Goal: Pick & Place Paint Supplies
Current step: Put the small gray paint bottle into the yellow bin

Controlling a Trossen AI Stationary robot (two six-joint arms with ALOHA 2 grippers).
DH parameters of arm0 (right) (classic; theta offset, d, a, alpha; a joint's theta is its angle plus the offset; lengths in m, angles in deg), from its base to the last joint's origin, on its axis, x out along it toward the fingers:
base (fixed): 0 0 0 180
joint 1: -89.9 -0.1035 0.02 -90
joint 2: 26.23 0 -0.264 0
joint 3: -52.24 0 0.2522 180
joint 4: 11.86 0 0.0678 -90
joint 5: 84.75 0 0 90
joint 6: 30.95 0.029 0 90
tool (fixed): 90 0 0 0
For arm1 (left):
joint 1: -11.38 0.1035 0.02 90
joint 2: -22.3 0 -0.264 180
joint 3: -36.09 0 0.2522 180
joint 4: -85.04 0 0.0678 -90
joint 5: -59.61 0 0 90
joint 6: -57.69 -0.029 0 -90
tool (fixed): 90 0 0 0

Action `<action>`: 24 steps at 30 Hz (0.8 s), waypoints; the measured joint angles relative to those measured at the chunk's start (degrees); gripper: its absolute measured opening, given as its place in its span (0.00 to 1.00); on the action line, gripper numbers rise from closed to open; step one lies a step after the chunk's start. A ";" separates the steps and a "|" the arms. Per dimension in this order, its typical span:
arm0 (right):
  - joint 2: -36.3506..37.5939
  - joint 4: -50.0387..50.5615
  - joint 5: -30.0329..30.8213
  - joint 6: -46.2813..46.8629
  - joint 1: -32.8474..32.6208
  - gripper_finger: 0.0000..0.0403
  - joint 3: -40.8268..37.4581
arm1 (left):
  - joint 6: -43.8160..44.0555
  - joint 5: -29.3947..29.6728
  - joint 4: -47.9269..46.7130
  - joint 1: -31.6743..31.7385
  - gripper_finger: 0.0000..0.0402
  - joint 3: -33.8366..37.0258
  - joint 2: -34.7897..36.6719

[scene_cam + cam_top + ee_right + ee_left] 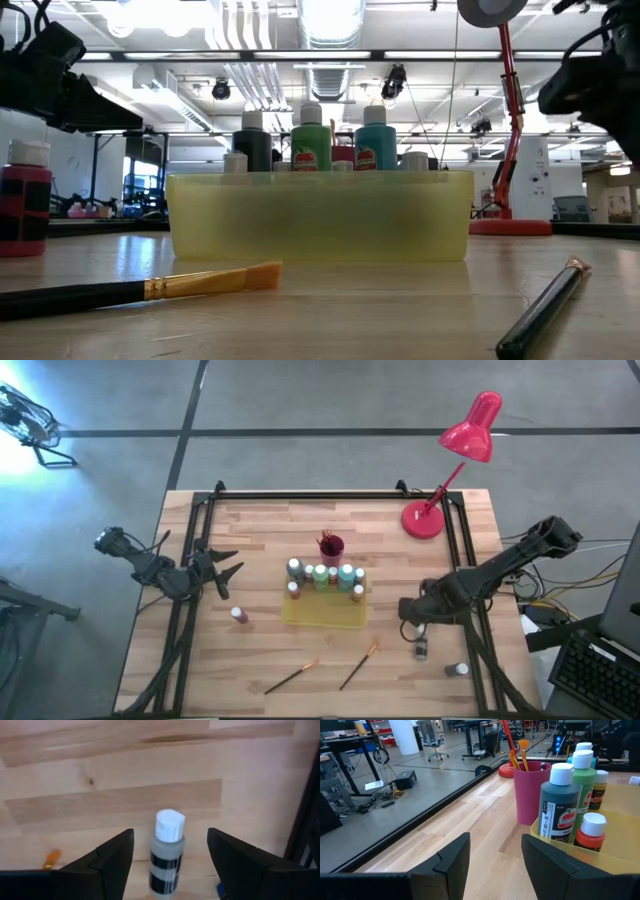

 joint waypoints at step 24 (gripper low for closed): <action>-0.02 -13.26 -2.88 -3.90 3.10 0.62 -9.29 | 0.01 0.02 -0.02 0.00 0.46 0.02 0.01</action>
